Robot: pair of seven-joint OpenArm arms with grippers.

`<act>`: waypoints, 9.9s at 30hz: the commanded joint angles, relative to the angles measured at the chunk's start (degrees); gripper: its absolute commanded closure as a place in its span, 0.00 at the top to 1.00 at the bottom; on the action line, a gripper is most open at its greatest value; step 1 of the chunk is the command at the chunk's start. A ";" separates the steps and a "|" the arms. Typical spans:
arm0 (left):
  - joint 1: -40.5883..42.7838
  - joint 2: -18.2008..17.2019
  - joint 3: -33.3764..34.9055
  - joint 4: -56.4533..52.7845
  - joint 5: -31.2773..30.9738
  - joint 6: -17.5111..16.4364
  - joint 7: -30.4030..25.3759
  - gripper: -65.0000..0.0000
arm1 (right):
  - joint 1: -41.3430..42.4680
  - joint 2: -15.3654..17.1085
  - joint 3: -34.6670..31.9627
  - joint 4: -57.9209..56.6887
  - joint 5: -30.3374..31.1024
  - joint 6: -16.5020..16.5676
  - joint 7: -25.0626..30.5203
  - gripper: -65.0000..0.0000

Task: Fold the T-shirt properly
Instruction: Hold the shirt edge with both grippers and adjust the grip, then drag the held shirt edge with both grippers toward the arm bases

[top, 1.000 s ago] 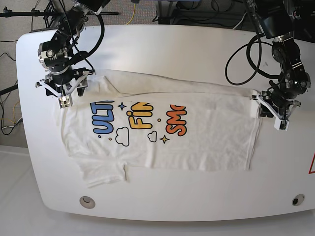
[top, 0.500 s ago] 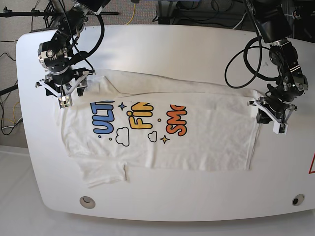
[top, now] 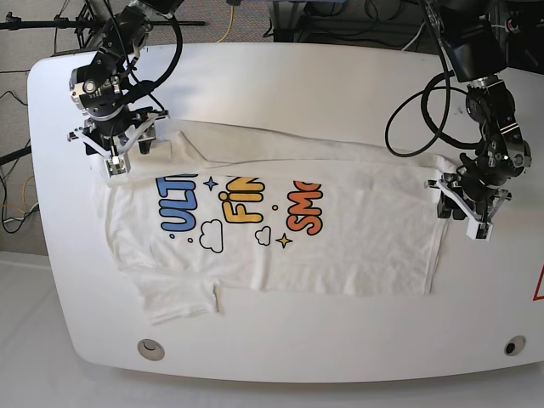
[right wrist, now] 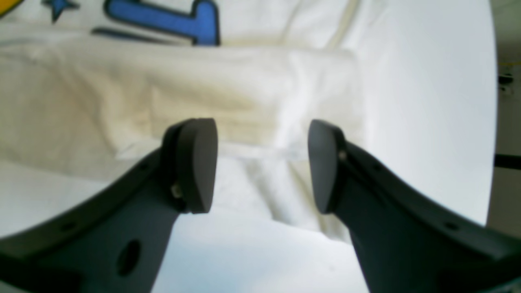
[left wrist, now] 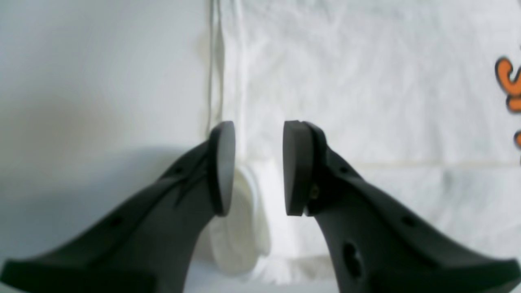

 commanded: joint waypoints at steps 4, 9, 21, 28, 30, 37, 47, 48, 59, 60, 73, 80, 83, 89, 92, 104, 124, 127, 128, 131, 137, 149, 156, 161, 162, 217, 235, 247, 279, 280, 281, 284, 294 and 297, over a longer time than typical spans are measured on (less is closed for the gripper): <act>-0.64 -1.66 -0.02 1.21 -0.43 -0.01 -1.16 0.26 | 1.10 0.65 0.09 0.64 0.49 -0.14 1.47 0.53; 0.65 -1.73 -0.53 0.94 -0.50 -0.36 -1.42 0.26 | 2.07 1.29 0.54 0.32 0.53 -0.14 1.66 0.53; 5.53 -1.49 -1.87 0.29 1.19 -0.39 -10.70 0.12 | 2.73 2.56 -0.08 -1.53 0.20 -0.14 2.16 0.54; 6.65 -1.67 -1.43 -0.30 0.03 -0.12 -8.56 0.16 | 2.69 4.10 -0.01 -3.02 0.33 -0.14 2.63 0.54; 7.05 -1.69 -1.26 0.10 -0.15 -0.13 -7.19 0.18 | 2.62 4.33 -0.04 -3.11 0.36 -0.14 2.64 0.53; 9.19 -1.72 0.79 -0.20 0.28 -0.03 -5.12 0.20 | 2.61 5.22 -0.46 -4.04 0.49 -0.14 2.89 0.34; 14.26 -1.28 1.44 3.37 0.46 -0.03 -8.05 0.14 | 2.86 5.68 0.02 -4.17 0.41 -0.14 3.04 0.39; 14.63 -1.24 1.19 4.03 0.47 0.00 -8.32 0.14 | 2.89 5.65 0.12 -4.16 0.44 -0.14 3.08 0.43; 14.09 -1.35 0.84 9.04 0.72 0.20 -8.72 0.31 | 2.29 5.27 0.26 -3.18 0.48 -0.14 3.56 0.69; 14.07 -1.33 0.87 9.09 0.75 0.21 -8.71 0.31 | 2.26 5.27 0.29 -3.09 0.50 -0.14 3.57 0.69; 13.50 -1.62 0.53 8.45 1.03 -0.03 -8.43 0.32 | 2.09 5.40 0.65 -2.76 2.35 -0.14 3.26 0.65; 14.26 -2.15 -0.12 9.60 0.44 0.03 -9.33 0.34 | 1.87 5.93 1.29 -2.97 3.03 -0.14 3.30 0.66; 14.66 -2.34 -0.68 10.20 0.08 -0.05 -9.26 0.33 | 1.94 6.17 1.84 -2.84 3.08 -0.14 3.22 0.66; 14.34 -2.05 -1.94 9.88 -0.60 -0.06 -7.72 0.30 | 2.48 6.18 3.21 -3.09 2.13 -0.14 2.47 0.66; 14.16 -1.98 -1.81 9.71 -0.88 0.04 -7.63 0.30 | 2.46 6.09 3.09 -3.17 2.43 -0.14 2.53 0.66; 13.52 -1.40 0.76 8.63 0.95 0.07 -8.04 0.31 | 1.49 5.86 1.50 -4.39 5.40 -0.14 3.30 0.66; 14.25 -1.48 -0.68 5.94 0.86 -0.58 -8.15 0.32 | 1.05 7.76 5.51 -5.94 5.60 -0.14 3.90 0.66; 14.12 -1.32 -0.65 4.99 1.52 -0.42 -7.87 0.32 | 1.38 7.82 6.50 -6.38 5.81 -0.14 3.64 0.66; 14.11 -1.32 -0.70 4.80 1.48 -0.39 -7.90 0.32 | 1.50 7.79 6.67 -6.49 5.77 -0.14 3.67 0.66; 14.07 -1.30 -0.81 4.20 1.32 -0.32 -7.93 0.32 | 1.86 7.69 7.11 -6.89 5.60 -0.14 3.74 0.66; 14.30 -1.21 -0.41 5.64 1.43 -0.22 -8.16 0.34 | 1.24 7.79 5.49 -6.75 5.71 -0.14 3.67 0.66; 14.53 -0.96 -0.32 6.64 2.15 -0.15 -7.12 0.36 | 1.32 7.80 4.72 -9.07 6.01 -0.14 7.66 0.66; 14.74 -0.87 -0.28 6.41 2.34 -0.05 -6.81 0.34 | 1.97 7.95 5.12 -12.69 5.73 -0.14 9.95 0.66; 15.03 -0.88 -0.36 6.20 2.15 -0.29 -6.84 0.30 | 2.52 7.97 4.88 -14.20 5.64 -0.14 9.57 0.66; 15.05 -0.85 -0.34 6.15 2.17 -0.31 -6.81 0.28 | 2.57 7.98 4.82 -14.38 5.69 -0.14 9.60 0.66; 17.20 0.05 1.12 4.34 3.04 0.33 -5.14 0.00 | 1.33 8.38 8.45 -17.81 6.87 -0.14 9.83 0.12; 19.05 0.03 0.88 4.93 2.69 0.42 -5.50 0.00 | -2.09 7.87 8.91 -14.72 6.09 -0.14 9.80 0.00; 24.75 -0.08 0.67 8.02 2.07 0.17 -5.42 0.01 | -6.04 7.43 8.53 -14.49 6.33 -0.14 9.75 0.00; 33.44 1.10 0.18 20.38 2.01 -0.36 -6.11 0.08 | -8.40 7.16 8.87 -12.24 12.81 -0.14 8.06 0.09; 33.50 1.14 0.17 20.51 2.00 -0.36 -6.14 0.08 | -8.58 7.15 8.85 -12.05 13.04 -0.14 8.08 0.10; 33.56 1.17 0.16 20.64 2.00 -0.36 -6.16 0.09 | -8.76 7.14 8.83 -11.87 13.27 -0.14 8.10 0.10; 33.54 1.15 0.23 20.68 2.08 -0.33 -6.14 0.10 | -9.15 7.12 8.81 -11.43 13.53 -0.14 8.10 0.12; 32.77 0.92 0.44 19.61 2.31 -0.34 -5.51 0.07 | -10.38 6.77 8.08 -12.54 10.97 -0.14 7.46 0.10; 32.57 1.00 0.45 19.43 2.23 -0.41 -5.79 0.08 | -10.47 6.65 8.14 -12.41 10.83 -0.14 7.50 0.10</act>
